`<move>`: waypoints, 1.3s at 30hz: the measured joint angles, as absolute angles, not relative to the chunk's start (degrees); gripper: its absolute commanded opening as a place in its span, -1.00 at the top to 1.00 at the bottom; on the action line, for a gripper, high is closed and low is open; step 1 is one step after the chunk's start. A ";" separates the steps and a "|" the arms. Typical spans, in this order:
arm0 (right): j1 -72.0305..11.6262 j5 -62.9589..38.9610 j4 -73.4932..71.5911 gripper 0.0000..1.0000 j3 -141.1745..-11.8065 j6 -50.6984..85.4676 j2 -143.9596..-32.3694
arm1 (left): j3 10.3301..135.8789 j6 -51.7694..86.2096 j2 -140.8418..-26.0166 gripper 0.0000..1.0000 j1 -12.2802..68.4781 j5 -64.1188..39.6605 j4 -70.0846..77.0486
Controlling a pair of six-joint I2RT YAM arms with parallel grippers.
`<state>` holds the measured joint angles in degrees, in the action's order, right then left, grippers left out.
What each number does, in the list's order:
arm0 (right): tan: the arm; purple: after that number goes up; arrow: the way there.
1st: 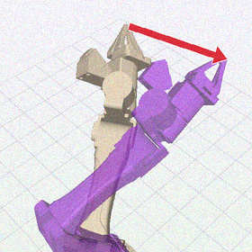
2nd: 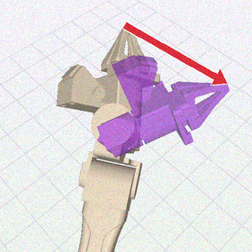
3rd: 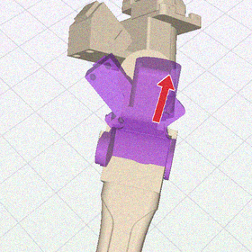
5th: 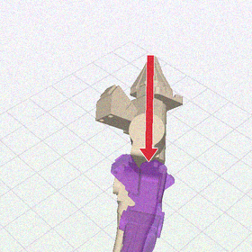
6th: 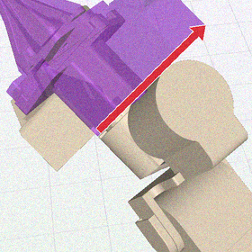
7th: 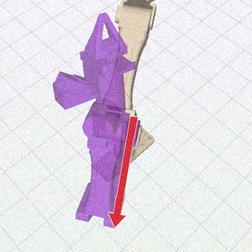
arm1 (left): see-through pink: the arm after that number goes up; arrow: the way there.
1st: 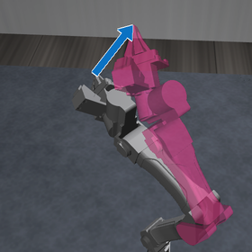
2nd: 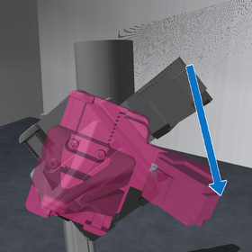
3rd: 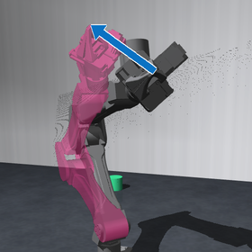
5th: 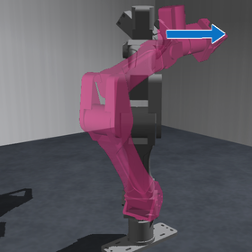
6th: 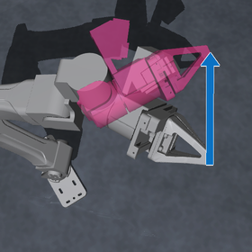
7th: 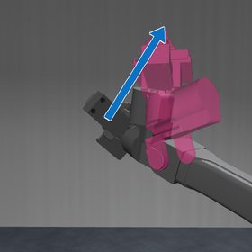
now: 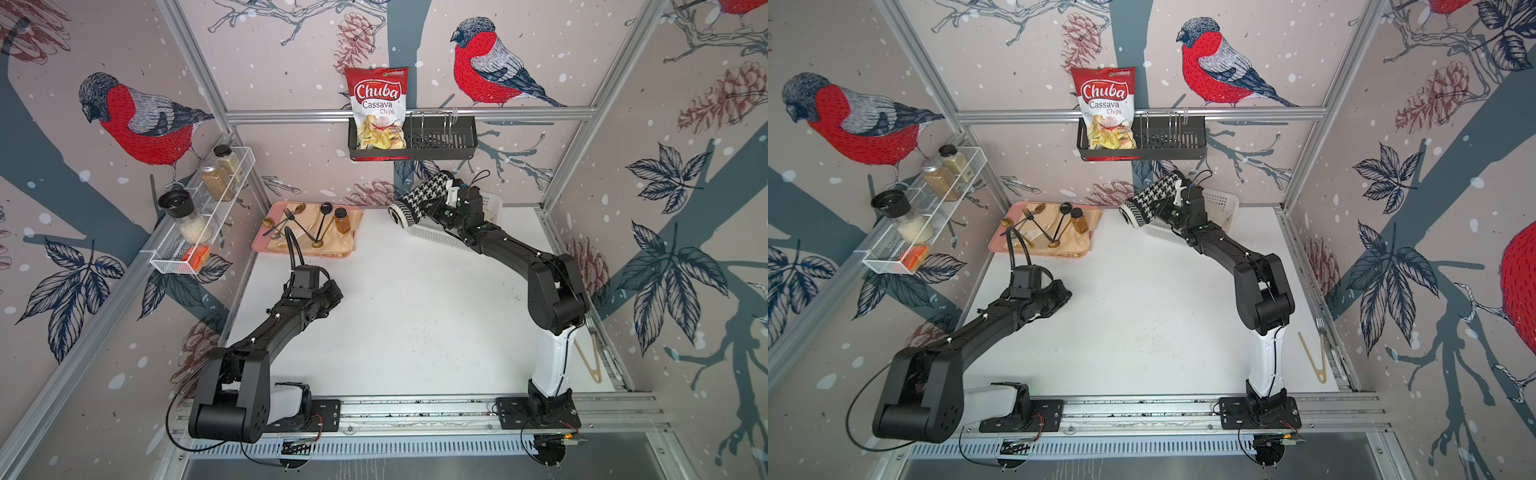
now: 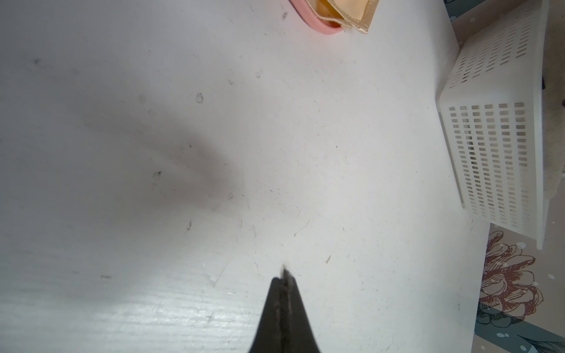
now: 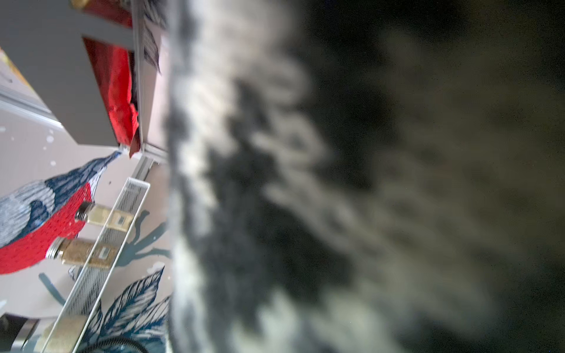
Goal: Roll up the scarf and place it into the basket
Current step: Place the scarf in the basket.
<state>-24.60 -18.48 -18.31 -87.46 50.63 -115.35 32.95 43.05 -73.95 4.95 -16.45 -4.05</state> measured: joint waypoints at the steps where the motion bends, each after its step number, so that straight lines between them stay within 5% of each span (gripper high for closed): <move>1: -24.38 -16.73 -18.90 1.00 -86.94 52.14 -115.35 | 32.91 43.03 -73.95 1.00 4.93 -16.47 -4.10; 16: -27.49 5.82 -5.65 0.98 -84.05 73.82 -112.57 | 31.77 42.44 -72.73 1.00 4.23 -16.51 -4.60; 21: -27.03 9.76 -1.39 0.31 -84.31 77.89 -111.87 | 31.46 42.44 -72.66 1.00 4.16 -16.67 -4.58; 27: -25.06 9.50 -1.08 0.14 -86.87 81.38 -115.63 | 31.09 42.44 -72.10 1.00 3.90 -16.67 -4.58; 30: -23.57 5.76 -2.33 -0.09 -88.68 83.15 -119.59 | 31.05 42.44 -72.01 1.00 3.86 -16.69 -4.56; 36: -21.65 0.75 -12.25 -0.97 -88.09 86.15 -120.95 | 30.96 42.41 -71.26 1.00 3.55 -16.69 -4.71; 39: -21.39 -0.73 -15.84 -1.00 -86.06 87.13 -119.52 | 30.94 42.41 -71.26 1.00 3.44 -16.67 -4.99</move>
<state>-21.39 -0.73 -15.84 -86.06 87.13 -119.52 30.94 42.41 -71.26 3.44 -16.67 -4.99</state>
